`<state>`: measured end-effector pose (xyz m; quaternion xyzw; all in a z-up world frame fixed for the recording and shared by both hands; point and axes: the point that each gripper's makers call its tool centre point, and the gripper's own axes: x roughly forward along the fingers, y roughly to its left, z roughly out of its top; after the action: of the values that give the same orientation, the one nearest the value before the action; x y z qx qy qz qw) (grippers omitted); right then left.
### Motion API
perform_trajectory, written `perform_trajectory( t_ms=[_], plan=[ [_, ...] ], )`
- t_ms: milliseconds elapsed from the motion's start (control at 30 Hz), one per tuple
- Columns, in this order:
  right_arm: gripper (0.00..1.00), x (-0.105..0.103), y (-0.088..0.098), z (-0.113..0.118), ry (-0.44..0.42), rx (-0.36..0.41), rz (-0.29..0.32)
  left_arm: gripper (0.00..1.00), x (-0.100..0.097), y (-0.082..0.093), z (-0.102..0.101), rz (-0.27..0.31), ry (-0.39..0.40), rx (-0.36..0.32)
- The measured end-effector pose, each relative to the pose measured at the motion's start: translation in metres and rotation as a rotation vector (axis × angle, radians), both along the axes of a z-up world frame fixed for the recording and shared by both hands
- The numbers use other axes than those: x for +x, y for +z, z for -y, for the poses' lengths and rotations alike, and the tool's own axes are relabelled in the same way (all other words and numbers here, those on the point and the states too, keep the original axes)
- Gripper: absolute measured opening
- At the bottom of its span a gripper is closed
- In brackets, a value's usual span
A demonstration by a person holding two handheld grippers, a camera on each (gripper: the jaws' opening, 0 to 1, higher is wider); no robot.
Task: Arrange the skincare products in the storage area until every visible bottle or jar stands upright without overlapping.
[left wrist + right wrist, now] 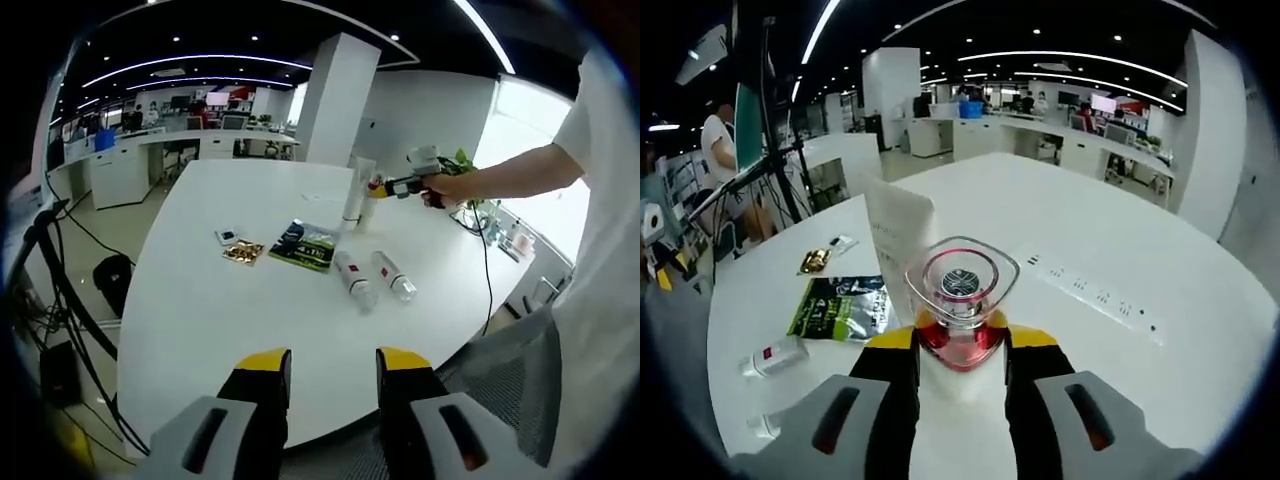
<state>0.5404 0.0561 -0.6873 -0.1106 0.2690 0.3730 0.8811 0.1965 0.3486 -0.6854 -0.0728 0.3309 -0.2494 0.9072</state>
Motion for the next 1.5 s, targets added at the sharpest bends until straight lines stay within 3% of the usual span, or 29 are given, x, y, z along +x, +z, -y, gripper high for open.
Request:
perform_trajectory(
  t_ms=[100, 200, 300, 567, 667, 767, 900, 1167, 1267, 1333, 1500],
  plan=[
    [0.32, 0.000, 0.000, 0.001, -0.006, -0.003, 0.003, 0.35, 0.000, 0.000, 0.000, 0.003, 0.000, -0.001],
    [0.43, -0.006, -0.006, 0.007, -0.051, -0.001, -0.022, 0.35, 0.000, 0.001, -0.001, 0.007, 0.003, -0.002],
    [0.43, -0.019, -0.010, 0.012, -0.101, 0.029, -0.036, 0.35, 0.001, 0.002, -0.001, 0.013, 0.004, -0.006],
    [0.53, -0.075, -0.021, 0.020, -0.318, 0.186, -0.134, 0.36, 0.000, 0.006, 0.001, 0.036, -0.004, -0.017],
    [0.58, -0.101, -0.026, 0.017, -0.330, 0.202, -0.183, 0.36, -0.001, 0.008, 0.002, 0.043, -0.012, -0.021],
    [0.59, -0.122, -0.019, 0.015, -0.348, 0.217, -0.164, 0.36, -0.002, 0.009, 0.005, 0.046, -0.033, -0.036],
    [0.60, -0.139, -0.004, 0.011, -0.430, 0.317, -0.148, 0.36, -0.004, 0.010, 0.008, 0.047, -0.050, -0.046],
    [0.62, -0.181, -0.006, -0.007, -0.411, 0.292, -0.165, 0.36, -0.009, 0.011, 0.014, 0.044, -0.092, -0.065],
    [0.63, -0.198, -0.013, -0.018, -0.431, 0.296, -0.212, 0.36, -0.010, 0.011, 0.015, 0.043, -0.105, -0.067],
    [0.65, -0.211, -0.024, -0.030, -0.408, 0.245, -0.251, 0.36, -0.012, 0.011, 0.017, 0.041, -0.119, -0.065],
    [0.61, -0.220, -0.043, -0.037, -0.463, 0.128, -0.263, 0.36, -0.015, 0.011, 0.021, 0.042, -0.149, -0.064]
  ],
)
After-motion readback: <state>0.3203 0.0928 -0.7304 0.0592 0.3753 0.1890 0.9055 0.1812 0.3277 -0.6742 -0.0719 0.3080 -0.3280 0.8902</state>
